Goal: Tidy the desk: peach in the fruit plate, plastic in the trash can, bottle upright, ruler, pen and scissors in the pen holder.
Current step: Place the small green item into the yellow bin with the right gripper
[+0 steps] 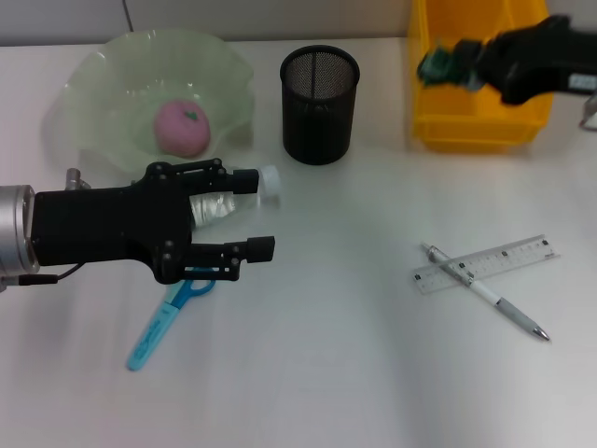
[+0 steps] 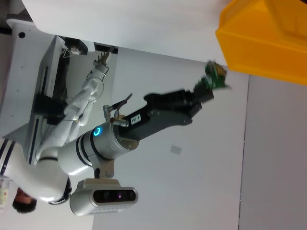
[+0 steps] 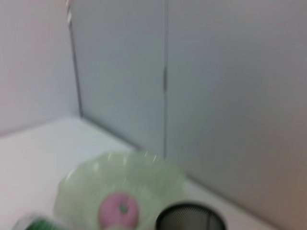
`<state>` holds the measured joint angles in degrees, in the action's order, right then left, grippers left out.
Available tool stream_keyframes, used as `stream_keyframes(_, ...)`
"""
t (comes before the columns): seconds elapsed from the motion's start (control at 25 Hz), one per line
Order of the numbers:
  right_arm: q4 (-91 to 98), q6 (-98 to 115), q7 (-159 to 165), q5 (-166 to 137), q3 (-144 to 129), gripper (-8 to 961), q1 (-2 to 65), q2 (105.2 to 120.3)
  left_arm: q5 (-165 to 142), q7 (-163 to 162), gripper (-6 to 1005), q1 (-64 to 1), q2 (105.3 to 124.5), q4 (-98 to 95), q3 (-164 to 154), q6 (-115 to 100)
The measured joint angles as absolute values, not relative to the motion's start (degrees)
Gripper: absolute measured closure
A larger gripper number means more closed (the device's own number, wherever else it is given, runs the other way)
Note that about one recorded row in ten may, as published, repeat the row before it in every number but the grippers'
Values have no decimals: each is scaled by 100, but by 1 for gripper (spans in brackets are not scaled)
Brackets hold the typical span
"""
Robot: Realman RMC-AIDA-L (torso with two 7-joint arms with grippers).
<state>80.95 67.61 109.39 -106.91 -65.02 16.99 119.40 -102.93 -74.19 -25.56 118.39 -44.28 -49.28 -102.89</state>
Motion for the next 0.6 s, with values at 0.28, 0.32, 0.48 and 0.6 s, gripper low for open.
stream_keyframes(0.28,7472,5835,9999,-9974,-6271,883,1639,11945,-10240,-7417,206,-2544,11835,-4406,-4921,-10283)
stream_keyframes(0.32,7472,5835,9999,-9974,-6271,881,1639,11945,-10232,-7417,206,-2543,11833,-4405,-4921,-10282)
stream_keyframes(0.48,6837,5250,9243,-9596,-6293,873,1884,11951,-10223,-7417,206,-2566,11837,-4403,-4921,-10278)
stream_keyframes(0.6,6355,4924,8817,-9333,-6280,868,2098,11957,-10219,-7418,206,-2578,11838,-4403,-4921,-10268)
